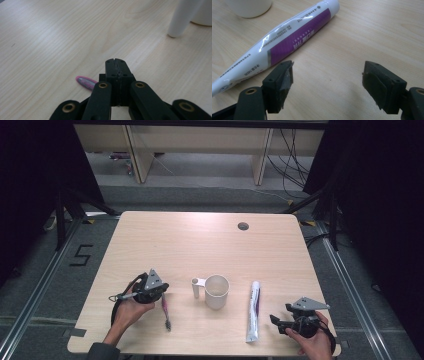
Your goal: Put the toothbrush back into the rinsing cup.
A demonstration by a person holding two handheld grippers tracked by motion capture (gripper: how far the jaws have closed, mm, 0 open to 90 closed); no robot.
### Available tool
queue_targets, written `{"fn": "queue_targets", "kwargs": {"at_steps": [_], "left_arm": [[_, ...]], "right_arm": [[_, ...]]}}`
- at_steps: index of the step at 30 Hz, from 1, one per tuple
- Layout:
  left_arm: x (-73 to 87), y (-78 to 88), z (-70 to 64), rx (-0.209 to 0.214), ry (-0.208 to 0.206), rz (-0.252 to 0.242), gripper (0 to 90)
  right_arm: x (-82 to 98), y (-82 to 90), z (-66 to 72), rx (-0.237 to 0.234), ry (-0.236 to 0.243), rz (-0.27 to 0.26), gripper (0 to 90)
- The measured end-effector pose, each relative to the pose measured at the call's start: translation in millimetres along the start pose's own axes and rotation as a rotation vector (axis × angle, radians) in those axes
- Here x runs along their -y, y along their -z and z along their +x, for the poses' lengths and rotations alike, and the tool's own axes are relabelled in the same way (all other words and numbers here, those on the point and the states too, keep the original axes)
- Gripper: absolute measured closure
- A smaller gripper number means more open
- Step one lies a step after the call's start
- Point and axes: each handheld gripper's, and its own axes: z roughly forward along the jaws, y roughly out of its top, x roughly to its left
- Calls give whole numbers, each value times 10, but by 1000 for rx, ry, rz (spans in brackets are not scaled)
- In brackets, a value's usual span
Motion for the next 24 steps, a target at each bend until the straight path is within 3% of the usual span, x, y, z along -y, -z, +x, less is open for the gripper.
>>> {"fn": "queue_targets", "kwargs": {"at_steps": [7,9,11,12,13,14,16,17,24], "left_arm": [[11,-138,65,-10,9,66,895],[26,-144,78,-13,15,81,894],[63,-122,96,-10,24,90,892],[74,-117,101,-13,25,92,891],[95,-114,94,-17,44,83,891],[95,-114,94,-17,44,83,890],[151,-39,114,-30,56,80,890],[163,-19,127,-25,53,78,890],[366,239,192,-11,51,98,875]], "right_arm": [[12,4,12,-23,-26,7,260],[10,9,2,-1,-1,5,260],[15,-10,23,-16,-30,11,260],[13,-16,18,-25,-21,12,260],[9,-19,-8,-19,19,-4,261],[9,-5,11,-14,-5,9,261],[9,0,36,-25,-35,24,261],[8,-1,9,-11,1,13,261],[12,-2,5,-3,-3,14,261]]}}
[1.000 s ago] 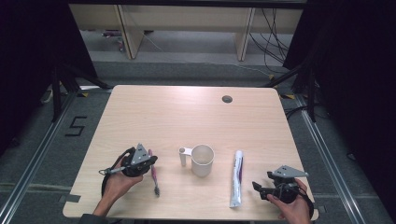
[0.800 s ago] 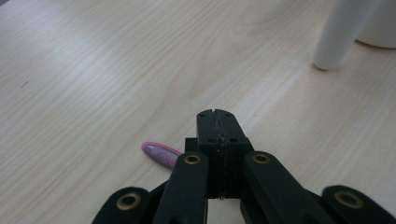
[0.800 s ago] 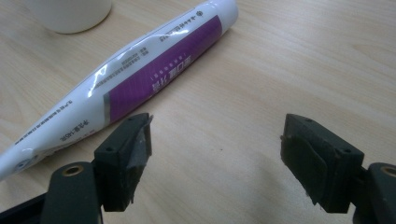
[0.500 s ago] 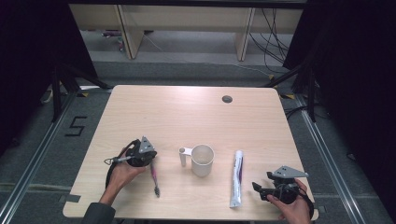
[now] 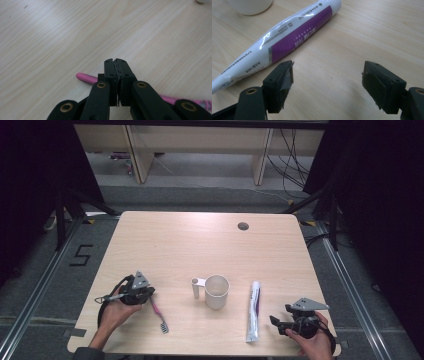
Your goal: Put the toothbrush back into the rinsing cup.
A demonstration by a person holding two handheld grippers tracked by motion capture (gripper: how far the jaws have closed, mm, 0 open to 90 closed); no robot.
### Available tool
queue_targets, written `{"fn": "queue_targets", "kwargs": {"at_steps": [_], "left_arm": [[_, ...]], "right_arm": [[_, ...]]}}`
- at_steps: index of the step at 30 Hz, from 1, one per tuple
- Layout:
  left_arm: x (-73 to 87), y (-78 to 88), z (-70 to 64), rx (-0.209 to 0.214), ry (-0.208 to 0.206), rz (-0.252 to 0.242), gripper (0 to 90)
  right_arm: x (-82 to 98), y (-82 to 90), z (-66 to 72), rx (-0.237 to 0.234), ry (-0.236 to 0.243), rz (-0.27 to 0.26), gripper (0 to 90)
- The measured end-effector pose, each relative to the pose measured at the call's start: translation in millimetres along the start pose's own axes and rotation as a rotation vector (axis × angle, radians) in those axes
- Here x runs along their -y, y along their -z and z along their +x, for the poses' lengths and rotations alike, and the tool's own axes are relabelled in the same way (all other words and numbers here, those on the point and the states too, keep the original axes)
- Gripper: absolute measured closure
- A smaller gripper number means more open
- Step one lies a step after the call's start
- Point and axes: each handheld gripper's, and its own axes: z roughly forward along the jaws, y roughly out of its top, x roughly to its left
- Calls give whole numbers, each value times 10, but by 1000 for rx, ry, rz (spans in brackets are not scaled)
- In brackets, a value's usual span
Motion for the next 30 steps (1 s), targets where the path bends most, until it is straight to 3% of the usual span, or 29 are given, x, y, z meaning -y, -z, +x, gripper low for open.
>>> {"fn": "queue_targets", "kwargs": {"at_steps": [1,2,3,5,9,10,12,17,20,22,23,24,26,27,30], "left_arm": [[27,15,-5,3,5,1,874],[27,15,-5,3,5,1,874],[65,48,4,3,-13,20,874],[114,74,12,4,-19,32,870],[175,149,-6,5,-31,38,866],[192,165,-29,2,-16,36,866],[232,235,-58,14,-39,45,867],[352,386,-186,37,-18,41,860],[401,466,-235,52,-15,38,862],[432,507,-289,58,-2,40,863],[445,519,-313,64,0,42,863],[458,535,-328,64,-9,50,862],[481,549,-366,70,4,43,863],[496,569,-398,77,30,56,863],[533,609,-430,80,43,65,859]], "right_arm": [[0,-5,1,-7,-4,3,261],[-1,-21,-16,-18,23,-14,261],[-1,-21,-16,-18,23,-14,261],[-5,-1,10,-10,-2,6,261],[-6,3,15,-13,-6,0,261],[-6,3,15,-13,-6,0,261],[-5,12,11,0,-3,-1,261],[-13,19,23,3,7,-15,261],[-14,12,41,-13,-27,9,261],[-11,6,25,-16,-2,2,261],[-12,17,56,-14,-41,10,261],[-15,9,38,-12,-20,-6,261],[-13,10,37,-15,-30,-5,261],[-12,11,36,-16,-28,-5,261],[-14,19,42,-10,-31,-10,261]]}}
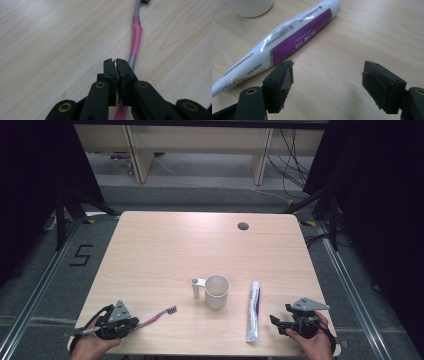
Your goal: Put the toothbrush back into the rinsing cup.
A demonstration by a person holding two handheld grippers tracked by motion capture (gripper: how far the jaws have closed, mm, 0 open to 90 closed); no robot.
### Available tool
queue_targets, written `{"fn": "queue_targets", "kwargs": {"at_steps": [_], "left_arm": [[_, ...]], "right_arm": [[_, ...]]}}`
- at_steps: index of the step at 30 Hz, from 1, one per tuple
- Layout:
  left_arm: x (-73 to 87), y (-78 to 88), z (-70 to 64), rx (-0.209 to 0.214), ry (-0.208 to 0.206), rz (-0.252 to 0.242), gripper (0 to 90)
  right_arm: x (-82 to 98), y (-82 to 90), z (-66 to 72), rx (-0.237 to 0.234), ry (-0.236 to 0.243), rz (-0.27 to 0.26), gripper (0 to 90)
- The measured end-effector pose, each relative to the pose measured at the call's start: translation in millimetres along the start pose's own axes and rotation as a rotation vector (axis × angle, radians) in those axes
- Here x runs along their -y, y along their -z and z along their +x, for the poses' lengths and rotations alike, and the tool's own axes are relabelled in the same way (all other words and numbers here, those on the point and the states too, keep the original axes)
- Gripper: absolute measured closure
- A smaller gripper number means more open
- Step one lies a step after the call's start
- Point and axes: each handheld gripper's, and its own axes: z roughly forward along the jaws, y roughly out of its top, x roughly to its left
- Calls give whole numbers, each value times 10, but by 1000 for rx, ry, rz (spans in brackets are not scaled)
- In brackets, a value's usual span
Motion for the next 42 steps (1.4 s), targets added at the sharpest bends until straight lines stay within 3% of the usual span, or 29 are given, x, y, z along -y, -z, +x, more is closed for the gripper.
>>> {"fn": "queue_targets", "kwargs": {"at_steps": [2,4,5,7,8,10,12,15,22,25,26,29,31,32,34,35,42], "left_arm": [[17,26,-33,11,25,0,858],[17,70,-45,12,-1,15,865],[17,76,-76,20,28,5,862],[-12,116,-85,24,15,24,855],[-29,122,-81,24,11,20,842],[-83,127,-84,30,51,13,779],[-150,122,-70,41,36,13,744],[-256,114,-77,68,11,74,714],[-432,-27,-66,75,38,171,629],[-496,-95,-75,79,24,231,605],[-509,-110,-78,77,22,236,605],[-565,-157,-87,84,17,258,606],[-595,-185,-86,83,9,276,610],[-609,-207,-92,88,8,288,624],[-634,-229,-93,94,-7,312,678],[-658,-249,-102,102,-7,329,694],[-692,-299,-86,107,-54,369,810]], "right_arm": [[0,-3,0,-5,-1,0,261],[1,-3,0,-6,-3,3,261],[1,-4,0,-2,-4,6,261],[1,-3,1,-5,-6,5,261],[0,-2,2,-5,-5,2,261],[-3,-3,-5,12,11,-3,261],[-2,-2,-3,9,14,-5,261],[-3,-2,0,5,3,-2,261],[-2,-6,-6,7,16,-1,261],[-2,-1,14,-3,-4,22,261],[-4,-6,-11,3,24,10,261],[2,2,21,-5,-18,27,261],[2,-15,-6,-7,10,5,261],[2,-13,2,-7,0,9,261],[-1,-3,-14,4,33,-3,261],[-1,-5,-8,-4,18,7,261],[-3,-10,-18,3,28,2,261]]}}
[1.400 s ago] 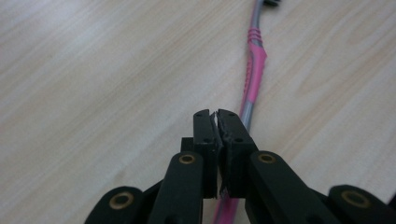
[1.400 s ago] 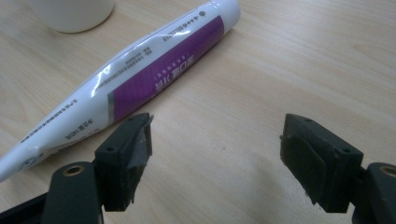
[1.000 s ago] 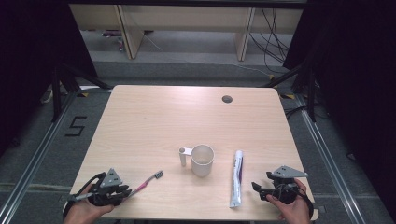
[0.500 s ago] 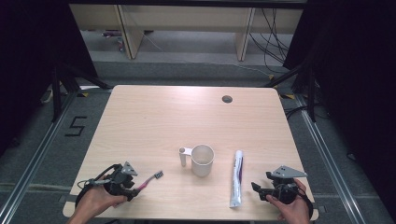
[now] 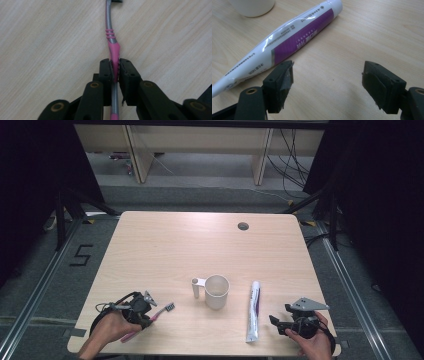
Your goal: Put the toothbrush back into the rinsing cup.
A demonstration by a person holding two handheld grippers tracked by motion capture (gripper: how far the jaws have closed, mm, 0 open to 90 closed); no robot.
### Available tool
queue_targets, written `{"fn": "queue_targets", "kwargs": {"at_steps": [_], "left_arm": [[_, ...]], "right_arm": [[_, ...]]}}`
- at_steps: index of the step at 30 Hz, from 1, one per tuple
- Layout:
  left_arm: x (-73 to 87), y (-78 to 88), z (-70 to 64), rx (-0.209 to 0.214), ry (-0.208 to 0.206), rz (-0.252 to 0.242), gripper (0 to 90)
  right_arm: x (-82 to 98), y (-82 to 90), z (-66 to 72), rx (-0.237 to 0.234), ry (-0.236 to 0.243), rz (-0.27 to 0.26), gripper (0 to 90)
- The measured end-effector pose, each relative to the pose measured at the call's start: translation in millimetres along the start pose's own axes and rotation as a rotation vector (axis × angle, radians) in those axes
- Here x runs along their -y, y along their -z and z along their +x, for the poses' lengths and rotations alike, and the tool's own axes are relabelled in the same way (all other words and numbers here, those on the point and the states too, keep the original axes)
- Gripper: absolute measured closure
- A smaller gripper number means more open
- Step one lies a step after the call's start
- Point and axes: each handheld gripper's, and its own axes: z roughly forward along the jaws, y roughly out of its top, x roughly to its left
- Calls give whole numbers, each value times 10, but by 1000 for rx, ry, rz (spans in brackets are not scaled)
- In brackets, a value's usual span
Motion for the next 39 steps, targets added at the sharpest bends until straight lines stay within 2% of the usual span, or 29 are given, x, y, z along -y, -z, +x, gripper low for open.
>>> {"fn": "queue_targets", "kwargs": {"at_steps": [7,8,9,10,11,12,13,14,16,18,21,26,33,36,37,38,39], "left_arm": [[-68,-25,-40,1,9,69,813],[-82,-30,-47,0,14,76,814],[-101,-32,-45,-3,7,89,814],[-118,-35,-48,-4,10,96,814],[-133,-38,-46,-2,15,101,813],[-147,-44,-48,3,28,103,813],[-157,-48,-44,5,32,111,813],[-169,-46,-42,6,32,123,814],[-185,-49,-44,1,26,131,817],[-189,-48,-54,-4,16,136,820],[-192,-50,-64,-5,13,144,822],[-219,-56,-105,-31,-1,164,820],[-216,-57,-109,-30,-29,159,828],[-197,-48,-111,-31,-46,149,830],[-184,-42,-100,-29,-39,132,830],[-171,-31,-81,-29,-32,117,830],[-151,-24,-64,-27,-22,98,830]], "right_arm": [[-6,13,-1,3,13,-11,261],[-1,16,18,-5,-14,-2,261],[1,10,9,-4,0,-9,261],[1,12,14,-4,-8,-3,262],[-2,2,-14,-2,29,-20,261],[-2,2,-14,-2,29,-20,261],[1,10,10,-7,-3,-9,261],[1,10,12,-7,0,-12,261],[-3,8,0,-5,16,-14,261],[4,7,19,-15,-11,-5,261],[2,13,10,-10,-4,-8,261],[4,9,9,-7,-5,-10,261],[4,10,7,-8,-21,-11,261],[4,11,-16,-4,3,-19,261],[3,19,13,-20,-43,0,262],[3,19,9,-15,-47,-2,262],[1,11,-24,-10,-10,-17,263]]}}
